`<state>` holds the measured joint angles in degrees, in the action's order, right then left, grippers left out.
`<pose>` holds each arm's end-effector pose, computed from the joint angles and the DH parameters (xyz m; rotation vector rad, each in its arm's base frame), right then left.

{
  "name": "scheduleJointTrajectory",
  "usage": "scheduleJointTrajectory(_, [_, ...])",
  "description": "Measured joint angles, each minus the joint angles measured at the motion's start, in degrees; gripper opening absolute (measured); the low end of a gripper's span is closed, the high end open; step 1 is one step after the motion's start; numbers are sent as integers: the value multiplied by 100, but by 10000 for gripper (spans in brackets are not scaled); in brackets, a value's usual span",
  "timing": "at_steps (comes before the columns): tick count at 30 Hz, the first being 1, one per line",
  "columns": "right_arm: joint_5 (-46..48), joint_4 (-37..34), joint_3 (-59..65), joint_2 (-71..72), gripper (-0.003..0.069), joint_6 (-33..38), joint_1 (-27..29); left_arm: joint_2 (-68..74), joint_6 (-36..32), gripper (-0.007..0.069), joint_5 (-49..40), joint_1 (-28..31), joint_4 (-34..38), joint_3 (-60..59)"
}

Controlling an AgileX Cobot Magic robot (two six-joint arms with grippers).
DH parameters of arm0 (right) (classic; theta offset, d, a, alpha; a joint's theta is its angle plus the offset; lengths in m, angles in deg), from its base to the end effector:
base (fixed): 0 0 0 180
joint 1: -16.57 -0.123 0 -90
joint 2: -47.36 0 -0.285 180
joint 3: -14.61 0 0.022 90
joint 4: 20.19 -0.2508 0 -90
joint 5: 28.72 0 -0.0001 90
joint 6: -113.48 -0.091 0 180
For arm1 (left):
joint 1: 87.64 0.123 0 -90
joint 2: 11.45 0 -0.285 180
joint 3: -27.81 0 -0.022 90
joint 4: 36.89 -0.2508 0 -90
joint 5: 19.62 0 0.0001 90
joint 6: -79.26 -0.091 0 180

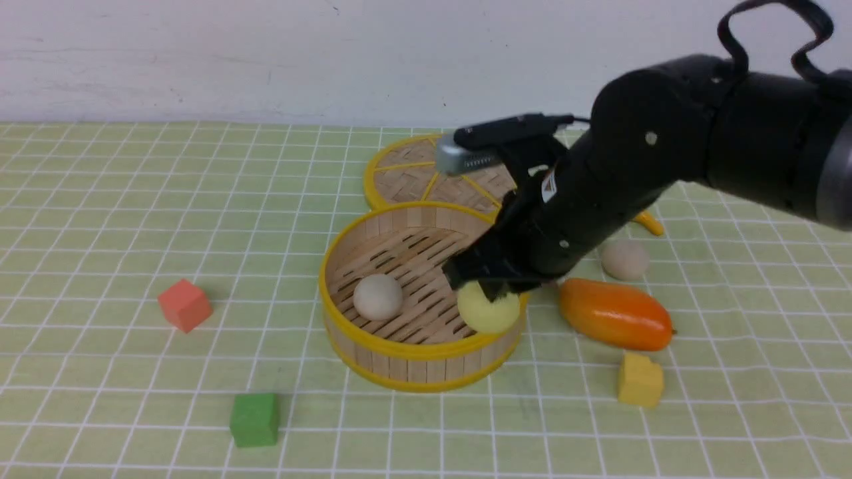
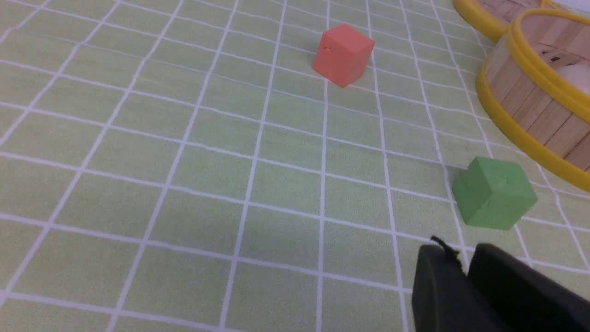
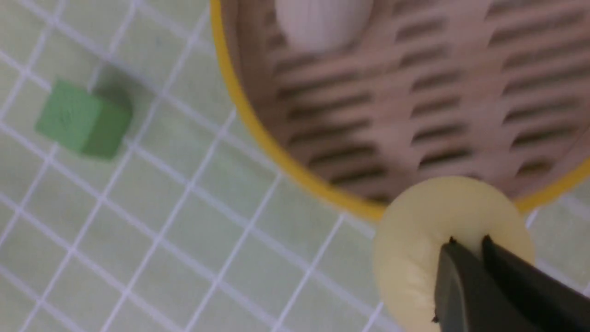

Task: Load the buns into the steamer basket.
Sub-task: Use the right arm to put the steamed stuffed bun into the steamer

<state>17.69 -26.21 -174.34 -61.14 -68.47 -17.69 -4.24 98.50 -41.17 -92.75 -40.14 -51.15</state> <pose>0.3204 0.2266 0.2983 -0.6575 2.4979 0.3664 0.0526 -0.0028 0.1697 -0.1968 1.8759 -0.2357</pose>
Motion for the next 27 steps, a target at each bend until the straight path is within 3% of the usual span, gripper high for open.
scheduleJointTrajectory(10, [-643, 478, -305, -1041, 5, -35, 0, 0, 0, 103, 0, 0, 0, 0])
scheduleJointTrajectory(16, [-846, 513, -305, -1454, 67, -335, 0, 0, 0, 110, 0, 0, 0, 0])
scheduleJointTrajectory(27, [-672, 346, -413, -1227, 458, -520, 11, 0, 0, 120, 0, 0, 0, 0])
